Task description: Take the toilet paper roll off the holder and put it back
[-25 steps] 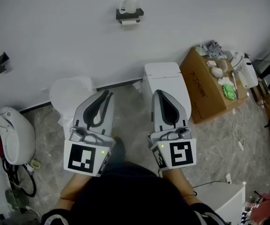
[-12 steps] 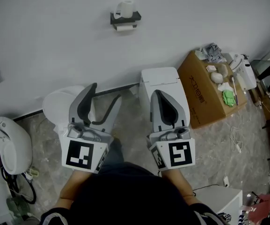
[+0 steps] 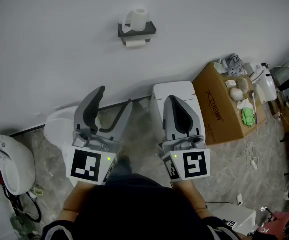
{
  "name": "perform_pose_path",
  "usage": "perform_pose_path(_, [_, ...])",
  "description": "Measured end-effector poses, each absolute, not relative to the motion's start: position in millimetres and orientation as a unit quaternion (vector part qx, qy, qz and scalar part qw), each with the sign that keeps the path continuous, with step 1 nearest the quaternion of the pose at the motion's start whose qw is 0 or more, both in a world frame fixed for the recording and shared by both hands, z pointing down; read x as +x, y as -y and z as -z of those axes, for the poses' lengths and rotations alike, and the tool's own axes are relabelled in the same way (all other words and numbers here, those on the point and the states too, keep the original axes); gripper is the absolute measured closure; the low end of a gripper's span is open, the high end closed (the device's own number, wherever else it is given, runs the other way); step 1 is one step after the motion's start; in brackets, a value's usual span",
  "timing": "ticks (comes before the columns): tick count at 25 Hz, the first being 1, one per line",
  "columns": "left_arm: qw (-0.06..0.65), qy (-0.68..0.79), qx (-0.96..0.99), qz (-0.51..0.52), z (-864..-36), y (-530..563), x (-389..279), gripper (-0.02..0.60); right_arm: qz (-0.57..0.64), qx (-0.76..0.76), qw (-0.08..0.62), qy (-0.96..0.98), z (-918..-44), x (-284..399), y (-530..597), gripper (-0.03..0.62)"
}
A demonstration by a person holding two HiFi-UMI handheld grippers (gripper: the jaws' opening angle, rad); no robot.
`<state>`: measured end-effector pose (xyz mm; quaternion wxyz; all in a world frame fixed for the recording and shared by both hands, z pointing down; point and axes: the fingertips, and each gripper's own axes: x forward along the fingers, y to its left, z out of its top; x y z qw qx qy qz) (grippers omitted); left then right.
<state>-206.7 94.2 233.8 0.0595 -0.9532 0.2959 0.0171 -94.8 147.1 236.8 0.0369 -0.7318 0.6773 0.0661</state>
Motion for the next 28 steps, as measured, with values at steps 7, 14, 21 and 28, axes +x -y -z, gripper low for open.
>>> perform_pose_path(7, [0.061,-0.278,-0.959,-0.017,-235.3,-41.1,-183.0,0.330,-0.061,-0.742,0.035,-0.667,-238.8,-72.5,-96.1,0.579])
perform_pose_path(14, [0.045,-0.267,-0.963,-0.008,-244.9,-1.8,-169.6,0.330,-0.060,-0.746,0.029,-0.662,-243.8,-59.5,-52.9,0.579])
perform_pose_path(21, [0.043,-0.261,-0.964,-0.009,-250.9,28.2,-163.0,0.331,-0.062,-0.754,0.025,-0.654,-247.9,-46.8,-24.5,0.579])
perform_pose_path(28, [0.043,-0.257,-0.965,-0.014,-251.6,40.1,-156.7,0.331,-0.068,-0.754,0.021,-0.653,-246.2,-41.7,-11.8,0.579])
